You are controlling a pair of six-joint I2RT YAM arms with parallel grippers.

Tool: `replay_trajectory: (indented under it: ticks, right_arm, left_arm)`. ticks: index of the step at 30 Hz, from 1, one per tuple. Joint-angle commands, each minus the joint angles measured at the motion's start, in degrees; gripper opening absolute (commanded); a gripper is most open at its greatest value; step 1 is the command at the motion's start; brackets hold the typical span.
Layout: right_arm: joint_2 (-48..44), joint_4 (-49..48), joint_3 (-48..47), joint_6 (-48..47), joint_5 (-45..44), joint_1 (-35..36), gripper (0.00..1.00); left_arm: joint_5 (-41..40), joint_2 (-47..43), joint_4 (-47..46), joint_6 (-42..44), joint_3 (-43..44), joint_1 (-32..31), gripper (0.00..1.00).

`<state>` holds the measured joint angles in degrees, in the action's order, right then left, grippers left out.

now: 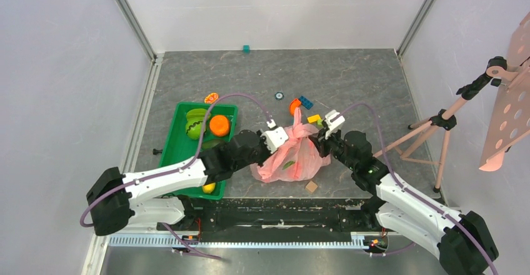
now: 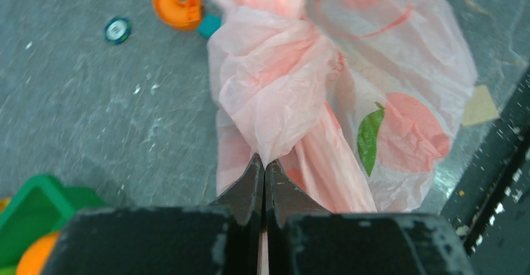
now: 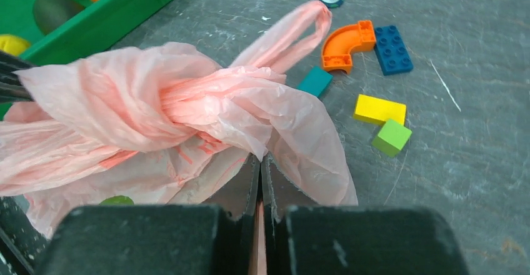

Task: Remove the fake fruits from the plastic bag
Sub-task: Untie the plastic bag at the center of the board.

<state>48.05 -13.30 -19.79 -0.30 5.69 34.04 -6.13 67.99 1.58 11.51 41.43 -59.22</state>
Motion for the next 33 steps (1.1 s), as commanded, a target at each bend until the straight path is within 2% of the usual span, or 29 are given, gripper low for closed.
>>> replay_trajectory:
  ticks: [1, 6, 9, 13, 17, 19, 21, 23, 24, 25, 29, 33]
  right_arm:
    - [-1.2, -1.3, -0.5, 10.4, -12.9, 0.0, 0.00]
    - [-4.3, 1.3, 0.7, 21.7, -22.3, 0.0, 0.00]
    - [-7.5, 3.0, 2.5, 31.6, -26.4, 0.0, 0.00]
    - [-11.5, 2.8, 5.9, 41.3, -27.1, 0.0, 0.00]
    - [-13.1, 2.6, 6.6, 41.6, -25.9, 0.0, 0.00]
    - [-13.7, 1.9, 6.7, 37.8, -24.9, 0.0, 0.05]
    - [-14.4, -0.9, 6.8, 29.7, -21.8, 0.0, 0.15]
    - [-15.1, -4.0, 7.1, 20.5, -16.0, 0.0, 0.32]
    - [-15.4, -5.5, 7.4, 16.1, -13.3, 0.0, 0.45]
    - [-15.5, -6.9, 7.5, 12.8, -10.5, 0.0, 0.52]
    - [-14.4, -8.1, 5.7, -0.6, -0.8, 0.0, 0.62]
    - [-10.0, -3.1, 0.6, -13.6, 9.5, 0.0, 0.65]
  left_arm:
    - [-14.1, -5.9, -8.7, -10.8, -5.2, 0.4, 0.02]
    - [-23.8, -12.3, -10.0, -19.2, -11.0, 0.6, 0.02]
    - [-28.3, -16.4, -9.8, -23.8, -14.1, 0.7, 0.02]
    - [-28.6, -20.6, -10.3, -27.0, -17.5, 0.8, 0.02]
    - [-27.1, -21.4, -10.1, -27.1, -18.5, 0.8, 0.02]
    - [-25.7, -21.4, -10.2, -26.0, -18.6, 0.8, 0.02]
    - [-23.5, -21.1, -11.0, -24.0, -18.3, 0.8, 0.02]
    - [-21.9, -20.4, -10.9, -22.2, -17.4, 0.8, 0.02]
    - [-21.8, -20.0, -10.5, -21.7, -16.7, 0.8, 0.02]
    - [-21.7, -19.3, -9.2, -21.6, -15.5, 0.8, 0.02]
    - [-21.1, -16.2, -5.7, -19.6, -10.9, 0.8, 0.02]
    - [-19.6, -14.2, -5.6, -18.3, -8.4, 0.8, 0.02]
